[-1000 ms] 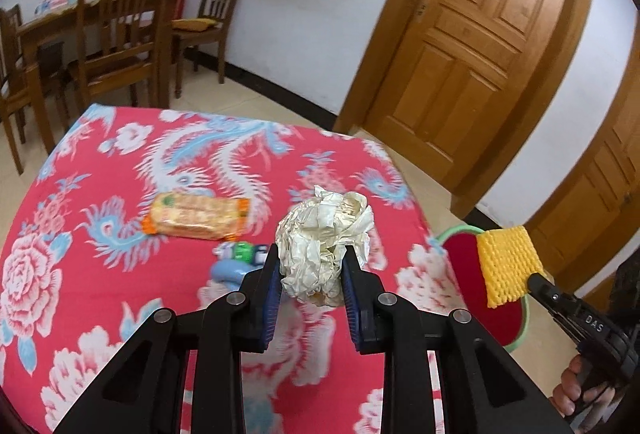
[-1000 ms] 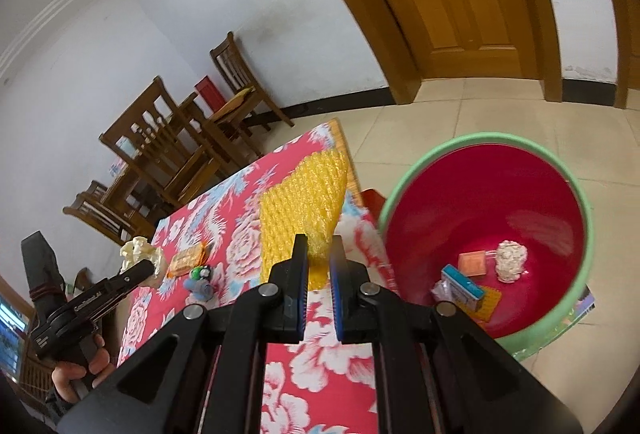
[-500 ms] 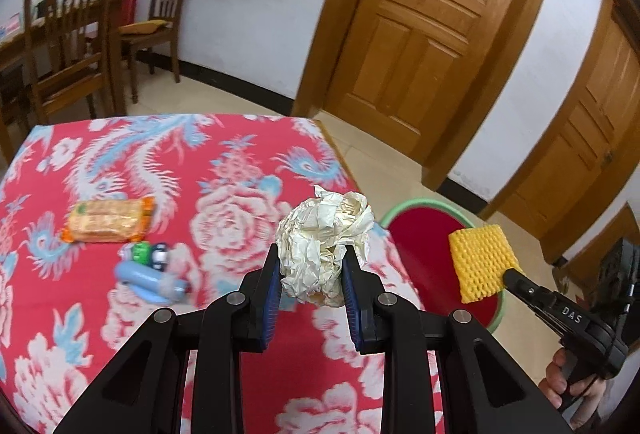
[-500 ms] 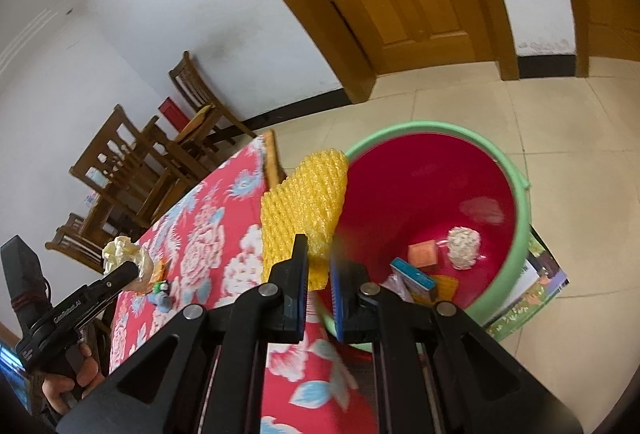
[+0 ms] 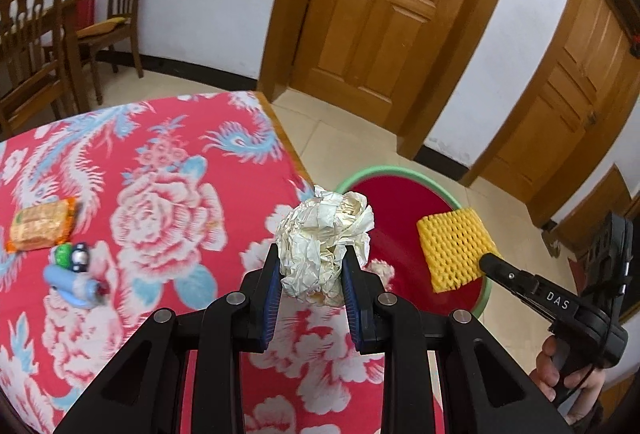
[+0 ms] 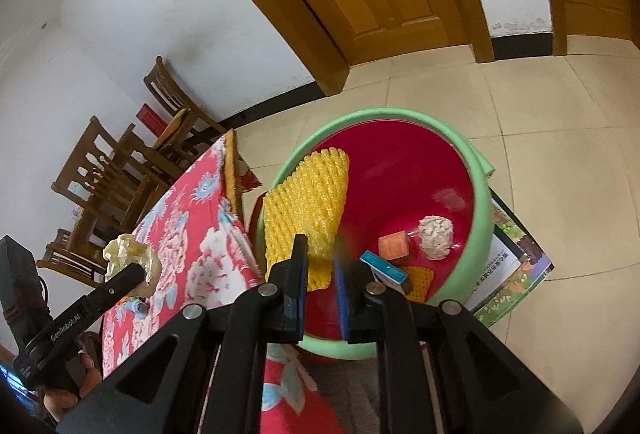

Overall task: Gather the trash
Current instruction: 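Carry the tissue and foam net over the red bucket and open both tools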

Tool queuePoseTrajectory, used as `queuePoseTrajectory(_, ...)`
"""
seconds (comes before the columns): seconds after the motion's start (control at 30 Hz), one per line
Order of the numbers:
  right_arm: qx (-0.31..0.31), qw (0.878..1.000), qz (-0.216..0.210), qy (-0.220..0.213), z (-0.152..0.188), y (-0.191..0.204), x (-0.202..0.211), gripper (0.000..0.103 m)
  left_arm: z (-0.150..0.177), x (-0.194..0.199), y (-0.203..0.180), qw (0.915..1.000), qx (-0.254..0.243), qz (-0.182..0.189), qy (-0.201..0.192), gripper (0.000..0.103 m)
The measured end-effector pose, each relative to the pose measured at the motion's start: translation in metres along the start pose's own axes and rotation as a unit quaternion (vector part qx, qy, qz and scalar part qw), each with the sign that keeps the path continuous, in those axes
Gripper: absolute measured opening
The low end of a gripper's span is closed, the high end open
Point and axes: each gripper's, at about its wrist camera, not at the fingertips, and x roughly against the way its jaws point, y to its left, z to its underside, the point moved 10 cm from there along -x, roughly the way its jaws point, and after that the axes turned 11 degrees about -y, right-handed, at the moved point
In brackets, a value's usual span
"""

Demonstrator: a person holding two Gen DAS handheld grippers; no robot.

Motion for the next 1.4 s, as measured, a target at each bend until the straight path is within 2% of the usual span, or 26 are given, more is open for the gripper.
queuePoseTrajectory(0.17,-0.007,1.0,0.012,0.007,0.0,-0.012,-0.001,0.019,0.005,-0.013,-0.017,0.9997,-0.014,0.013,0.012,0.028)
queuePoseTrajectory(0.33,-0.012,1.0,0.016,0.006,-0.002,-0.019,0.001,0.027,0.013,-0.025,-0.033,0.999,-0.027,0.026,0.025,0.028)
queuePoseTrajectory(0.77,-0.01,1.0,0.019,-0.021,-0.015,-0.029,0.02,0.034,0.028,-0.055,-0.072,0.9954,-0.063,0.051,0.05,0.03)
queuePoseTrajectory(0.9,-0.01,0.999,0.022,-0.025,-0.017,-0.032,0.023,0.034,0.028,-0.061,-0.077,0.9954,-0.07,0.044,0.048,0.042)
queuePoseTrajectory(1.07,-0.011,0.999,0.024,-0.028,-0.017,-0.033,0.026,0.034,0.028,-0.061,-0.08,0.9952,-0.071,0.05,0.046,0.048)
queuePoseTrajectory(1.3,-0.005,0.999,0.013,-0.03,-0.015,-0.022,0.028,0.035,0.026,-0.046,-0.076,0.9957,-0.069,0.049,0.039,0.049)
queuePoseTrajectory(1.4,0.0,0.999,0.009,-0.034,-0.015,-0.016,0.031,0.038,0.026,-0.037,-0.07,0.9963,-0.062,0.047,0.037,0.049)
